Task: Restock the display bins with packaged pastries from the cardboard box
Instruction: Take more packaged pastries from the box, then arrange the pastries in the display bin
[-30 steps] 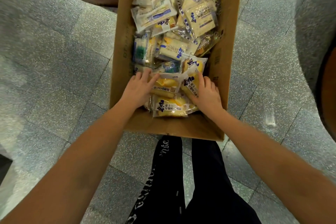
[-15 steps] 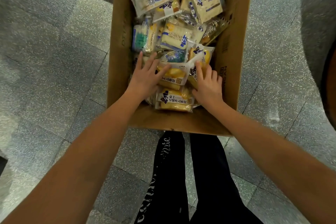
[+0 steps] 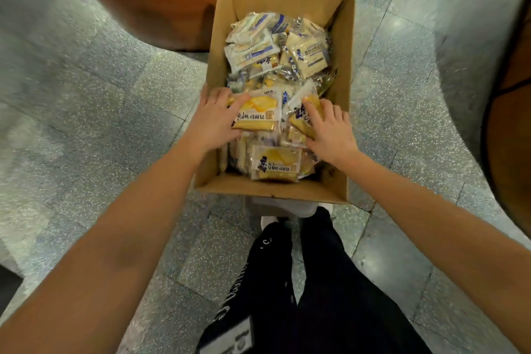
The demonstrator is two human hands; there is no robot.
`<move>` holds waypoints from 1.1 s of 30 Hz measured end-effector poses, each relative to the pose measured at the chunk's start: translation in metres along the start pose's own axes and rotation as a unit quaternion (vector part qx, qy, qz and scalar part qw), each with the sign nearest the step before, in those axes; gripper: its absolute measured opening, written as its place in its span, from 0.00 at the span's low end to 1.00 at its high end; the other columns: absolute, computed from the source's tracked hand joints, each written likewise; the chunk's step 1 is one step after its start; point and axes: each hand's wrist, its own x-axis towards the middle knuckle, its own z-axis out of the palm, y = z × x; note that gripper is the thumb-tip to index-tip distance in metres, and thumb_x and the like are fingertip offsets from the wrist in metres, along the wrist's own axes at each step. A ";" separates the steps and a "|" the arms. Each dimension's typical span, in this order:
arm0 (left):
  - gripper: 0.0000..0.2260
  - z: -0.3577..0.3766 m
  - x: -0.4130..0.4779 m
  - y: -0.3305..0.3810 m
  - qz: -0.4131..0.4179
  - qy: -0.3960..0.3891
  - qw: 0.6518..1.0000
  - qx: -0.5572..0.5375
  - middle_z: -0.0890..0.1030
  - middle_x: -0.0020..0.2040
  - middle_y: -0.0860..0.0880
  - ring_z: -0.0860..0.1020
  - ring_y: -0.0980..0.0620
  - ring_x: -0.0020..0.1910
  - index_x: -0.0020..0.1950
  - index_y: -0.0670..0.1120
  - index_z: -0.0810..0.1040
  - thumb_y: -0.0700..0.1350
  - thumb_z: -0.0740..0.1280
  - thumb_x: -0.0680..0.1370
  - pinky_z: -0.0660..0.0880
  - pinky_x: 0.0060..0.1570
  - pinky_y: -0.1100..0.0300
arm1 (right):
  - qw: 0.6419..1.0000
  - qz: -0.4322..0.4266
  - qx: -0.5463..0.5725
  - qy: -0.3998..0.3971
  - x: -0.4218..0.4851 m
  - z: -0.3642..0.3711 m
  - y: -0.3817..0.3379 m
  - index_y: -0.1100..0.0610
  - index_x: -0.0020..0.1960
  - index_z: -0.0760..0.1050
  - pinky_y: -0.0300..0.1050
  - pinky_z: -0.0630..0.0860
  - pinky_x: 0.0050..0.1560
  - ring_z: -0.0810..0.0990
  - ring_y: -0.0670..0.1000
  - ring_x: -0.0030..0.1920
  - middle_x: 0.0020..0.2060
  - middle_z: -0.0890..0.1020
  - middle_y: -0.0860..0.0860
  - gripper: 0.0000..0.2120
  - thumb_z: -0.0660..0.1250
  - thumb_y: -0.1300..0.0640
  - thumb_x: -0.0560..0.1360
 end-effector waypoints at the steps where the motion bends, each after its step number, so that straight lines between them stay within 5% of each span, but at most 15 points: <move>1: 0.39 -0.015 0.001 0.006 0.000 -0.001 1.000 -0.010 0.65 0.69 0.39 0.60 0.38 0.71 0.78 0.53 0.56 0.54 0.72 0.73 0.46 0.75 0.39 | 1.000 0.003 0.000 0.007 -0.006 -0.012 0.004 0.53 0.79 0.52 0.61 0.62 0.67 0.64 0.64 0.69 0.72 0.62 0.63 0.40 0.69 0.50 0.74; 7: 0.39 -0.079 0.033 0.059 0.040 0.050 0.998 -0.029 0.68 0.67 0.39 0.66 0.39 0.65 0.78 0.49 0.59 0.56 0.73 0.72 0.64 0.67 0.46 | 0.994 0.086 0.010 0.059 -0.046 -0.083 0.061 0.51 0.78 0.53 0.59 0.62 0.68 0.63 0.63 0.70 0.72 0.61 0.61 0.39 0.69 0.51 0.73; 13: 0.37 -0.122 0.085 0.165 0.137 0.057 0.989 -0.002 0.67 0.66 0.40 0.65 0.39 0.64 0.78 0.48 0.57 0.54 0.71 0.74 0.64 0.63 0.45 | 0.982 0.166 0.007 0.093 -0.117 -0.127 0.157 0.51 0.78 0.53 0.60 0.61 0.69 0.62 0.63 0.70 0.72 0.61 0.61 0.39 0.68 0.52 0.73; 23: 0.35 -0.156 0.180 0.435 0.282 0.062 0.956 0.046 0.71 0.61 0.39 0.70 0.38 0.60 0.76 0.46 0.63 0.53 0.71 0.73 0.68 0.60 0.46 | 0.958 0.256 -0.015 0.127 -0.263 -0.149 0.369 0.54 0.75 0.63 0.62 0.70 0.57 0.71 0.66 0.61 0.66 0.68 0.63 0.38 0.73 0.55 0.67; 29: 0.34 -0.165 0.231 0.633 0.355 0.077 0.930 0.050 0.72 0.63 0.38 0.70 0.38 0.62 0.77 0.45 0.64 0.52 0.71 0.74 0.66 0.59 0.48 | 0.937 0.321 -0.058 0.127 -0.371 -0.151 0.511 0.52 0.76 0.59 0.61 0.71 0.58 0.70 0.65 0.61 0.67 0.67 0.61 0.39 0.72 0.45 0.71; 33: 0.36 -0.165 0.254 0.751 0.410 0.069 0.908 0.057 0.69 0.64 0.39 0.67 0.40 0.64 0.77 0.46 0.60 0.52 0.71 0.74 0.67 0.61 0.47 | 0.909 0.390 -0.042 0.138 -0.438 -0.148 0.577 0.53 0.77 0.57 0.61 0.66 0.63 0.66 0.65 0.65 0.70 0.64 0.62 0.37 0.69 0.50 0.72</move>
